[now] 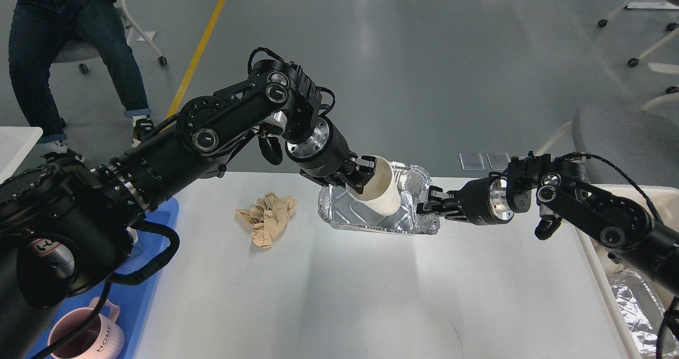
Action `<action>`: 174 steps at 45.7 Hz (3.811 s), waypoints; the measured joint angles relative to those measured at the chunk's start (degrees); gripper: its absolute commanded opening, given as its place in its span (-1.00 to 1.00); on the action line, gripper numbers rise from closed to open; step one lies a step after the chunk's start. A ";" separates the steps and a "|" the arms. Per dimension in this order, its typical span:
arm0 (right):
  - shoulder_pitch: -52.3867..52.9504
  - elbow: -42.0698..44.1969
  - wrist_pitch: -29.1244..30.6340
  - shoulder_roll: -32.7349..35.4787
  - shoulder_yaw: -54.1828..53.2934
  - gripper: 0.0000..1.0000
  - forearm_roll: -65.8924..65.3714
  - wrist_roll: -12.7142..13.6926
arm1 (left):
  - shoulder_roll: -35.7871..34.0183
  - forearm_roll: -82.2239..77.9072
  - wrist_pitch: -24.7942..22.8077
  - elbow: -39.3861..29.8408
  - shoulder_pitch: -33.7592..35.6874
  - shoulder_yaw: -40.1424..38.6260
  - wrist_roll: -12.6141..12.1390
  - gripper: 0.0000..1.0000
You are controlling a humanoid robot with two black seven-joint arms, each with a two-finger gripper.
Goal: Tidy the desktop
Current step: 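Lower the paper cup into the foil tray and release it, then raise the open left gripper away from the foil tray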
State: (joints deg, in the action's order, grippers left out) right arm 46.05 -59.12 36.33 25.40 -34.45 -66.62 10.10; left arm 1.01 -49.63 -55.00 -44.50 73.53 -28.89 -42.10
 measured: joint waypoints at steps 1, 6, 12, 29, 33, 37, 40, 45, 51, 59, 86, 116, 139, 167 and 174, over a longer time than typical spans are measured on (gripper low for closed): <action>0.00 -0.01 0.00 0.00 0.00 -1.00 0.00 0.00 | 0.05 -0.01 0.00 0.08 -0.05 0.15 0.00 -1.00; 0.01 -0.02 -0.02 -0.31 0.00 -1.00 0.00 0.00 | 0.20 -0.88 0.00 0.67 -0.54 0.74 0.03 -1.00; 0.07 -0.01 -0.03 -0.87 -0.01 -1.00 0.00 0.00 | 0.51 -2.41 0.00 0.88 -1.54 0.85 0.40 -1.00; 0.09 -0.21 -0.03 -1.45 -0.01 -1.00 0.09 0.00 | 2.60 -3.18 0.00 2.18 -1.85 0.57 0.86 -1.00; 0.10 -0.22 0.04 -1.65 -0.02 -1.00 0.15 0.00 | 2.74 -3.17 0.00 2.59 -1.56 0.46 0.88 -1.00; 0.11 -0.22 0.12 -1.92 -0.02 -1.00 0.17 -0.03 | 2.76 -3.13 0.00 2.97 -1.43 0.40 0.88 -1.00; 0.11 -0.22 0.14 -2.18 -0.02 -1.00 0.18 -0.06 | 2.82 -3.11 0.00 3.28 -1.38 0.32 0.93 -1.00; 0.10 -0.22 0.15 -2.44 -0.02 -1.00 0.18 -0.08 | 2.92 -3.12 0.00 3.75 -1.38 0.32 0.97 -1.00; 0.10 -0.22 0.15 -2.54 -0.02 -1.00 0.18 -0.08 | 3.10 -3.17 0.00 4.16 -1.38 0.41 1.00 -0.51; 0.01 -0.22 0.15 -2.55 -0.02 -1.00 0.18 -0.08 | 3.91 -2.63 0.60 5.27 -1.46 0.66 1.03 0.81; -0.44 -0.39 0.15 -2.05 -0.01 -1.00 0.19 -0.08 | 1.26 3.24 0.54 5.48 3.36 -0.31 0.28 1.00; -0.76 -0.47 0.15 -1.46 -0.02 -1.00 0.26 -0.08 | -10.85 12.41 3.83 5.39 9.24 -6.11 0.17 1.00; -1.31 -0.48 0.15 -1.04 -0.10 -1.00 0.18 -0.07 | -27.49 11.42 9.10 1.16 -1.63 -16.85 21.52 1.00; -2.73 -0.56 0.10 0.29 -0.55 -1.00 0.26 -0.05 | -41.70 10.86 7.45 -0.17 -20.92 -18.97 46.45 1.00; -2.80 -0.57 0.02 0.28 -0.62 -1.00 0.26 -0.05 | -47.34 9.14 7.32 -2.33 -26.52 -17.94 48.12 1.00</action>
State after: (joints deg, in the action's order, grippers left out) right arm 43.25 -59.69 36.34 25.68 -35.07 -66.36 10.05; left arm -46.34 -40.49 -47.68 -46.83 47.00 -46.84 6.02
